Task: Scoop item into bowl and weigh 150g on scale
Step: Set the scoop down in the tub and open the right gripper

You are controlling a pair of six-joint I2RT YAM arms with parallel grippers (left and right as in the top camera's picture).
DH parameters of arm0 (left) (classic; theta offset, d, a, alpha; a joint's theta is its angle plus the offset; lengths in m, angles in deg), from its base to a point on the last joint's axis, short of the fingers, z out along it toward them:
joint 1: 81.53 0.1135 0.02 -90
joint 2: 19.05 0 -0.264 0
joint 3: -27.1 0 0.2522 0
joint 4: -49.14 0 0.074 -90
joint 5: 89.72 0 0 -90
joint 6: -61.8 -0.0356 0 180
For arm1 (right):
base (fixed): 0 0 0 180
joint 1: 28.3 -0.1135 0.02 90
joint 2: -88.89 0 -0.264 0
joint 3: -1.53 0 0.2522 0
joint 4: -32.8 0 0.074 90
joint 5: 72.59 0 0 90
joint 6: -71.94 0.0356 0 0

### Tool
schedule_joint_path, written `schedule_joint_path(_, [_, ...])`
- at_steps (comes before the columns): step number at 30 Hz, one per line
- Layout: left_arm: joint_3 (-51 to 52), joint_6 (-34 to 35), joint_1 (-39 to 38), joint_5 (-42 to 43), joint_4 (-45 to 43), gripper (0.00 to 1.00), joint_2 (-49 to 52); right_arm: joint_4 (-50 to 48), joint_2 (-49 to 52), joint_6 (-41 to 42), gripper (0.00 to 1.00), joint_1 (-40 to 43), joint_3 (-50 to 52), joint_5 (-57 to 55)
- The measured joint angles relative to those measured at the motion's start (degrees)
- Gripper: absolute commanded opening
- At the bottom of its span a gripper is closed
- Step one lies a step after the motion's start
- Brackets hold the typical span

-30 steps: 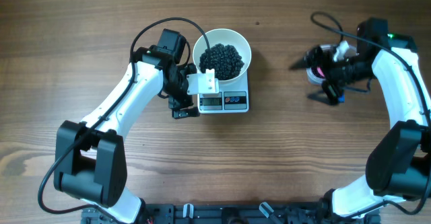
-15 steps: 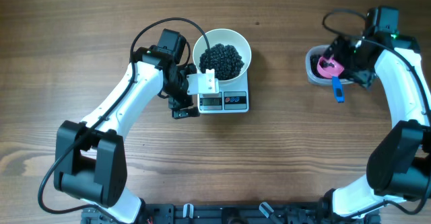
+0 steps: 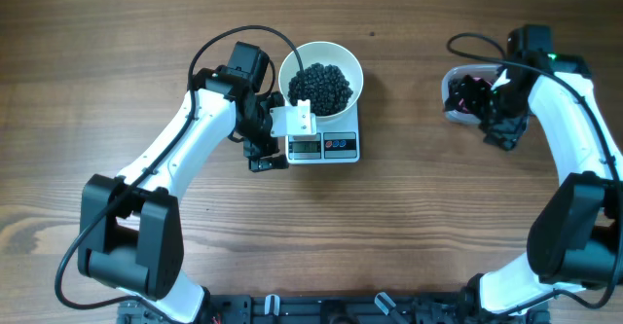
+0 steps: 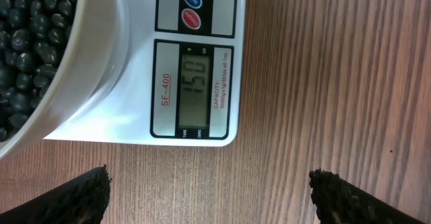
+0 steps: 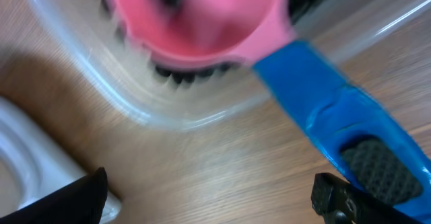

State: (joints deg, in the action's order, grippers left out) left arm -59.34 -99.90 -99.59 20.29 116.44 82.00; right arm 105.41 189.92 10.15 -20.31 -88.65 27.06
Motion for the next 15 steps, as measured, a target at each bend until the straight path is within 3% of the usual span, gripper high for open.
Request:
schedule_joint_path(10, [0.0,0.0,0.0,0.0,0.0,1.0,0.0,-13.9,0.0,-1.1,1.0,3.0,0.1,-15.0])
schedule_joint_path(13, [0.0,0.0,0.0,0.0,0.0,1.0,0.0,-18.0,0.0,-2.6,1.0,3.0,0.1,-14.6])
schedule_joint_path(15, [0.0,0.0,0.0,0.0,0.0,1.0,0.0,-19.6,0.0,-7.6,1.0,3.1,-1.1,-8.4])
